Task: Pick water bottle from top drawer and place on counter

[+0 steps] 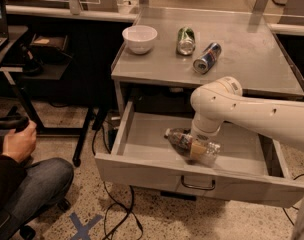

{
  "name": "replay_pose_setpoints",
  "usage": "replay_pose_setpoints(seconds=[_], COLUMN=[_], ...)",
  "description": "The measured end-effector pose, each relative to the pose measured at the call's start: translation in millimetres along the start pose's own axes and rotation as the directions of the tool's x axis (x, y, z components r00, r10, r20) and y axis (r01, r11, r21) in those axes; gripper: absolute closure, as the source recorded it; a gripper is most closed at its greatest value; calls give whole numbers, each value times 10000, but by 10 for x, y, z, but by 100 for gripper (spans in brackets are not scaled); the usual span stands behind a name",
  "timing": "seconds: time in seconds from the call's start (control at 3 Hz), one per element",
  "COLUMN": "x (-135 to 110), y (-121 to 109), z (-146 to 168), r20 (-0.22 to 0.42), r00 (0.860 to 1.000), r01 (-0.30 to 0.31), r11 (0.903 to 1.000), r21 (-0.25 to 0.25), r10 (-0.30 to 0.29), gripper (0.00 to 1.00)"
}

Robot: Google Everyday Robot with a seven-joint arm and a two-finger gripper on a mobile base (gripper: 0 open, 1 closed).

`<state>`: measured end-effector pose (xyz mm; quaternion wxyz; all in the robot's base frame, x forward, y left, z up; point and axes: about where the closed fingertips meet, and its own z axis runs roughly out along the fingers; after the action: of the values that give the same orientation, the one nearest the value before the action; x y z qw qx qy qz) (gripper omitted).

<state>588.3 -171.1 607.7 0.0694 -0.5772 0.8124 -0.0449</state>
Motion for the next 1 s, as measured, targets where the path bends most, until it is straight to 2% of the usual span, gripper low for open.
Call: replay_pose_setpoints(seconds=[0.67, 1.0], x=[0, 29], y=[0, -18], z=[-1, -145], r20=[-1, -169], r00=[10000, 9988], r01=[-3, -454], r11=[10000, 9985], r21=[2, 311], r10=[3, 460], gripper=[89, 100])
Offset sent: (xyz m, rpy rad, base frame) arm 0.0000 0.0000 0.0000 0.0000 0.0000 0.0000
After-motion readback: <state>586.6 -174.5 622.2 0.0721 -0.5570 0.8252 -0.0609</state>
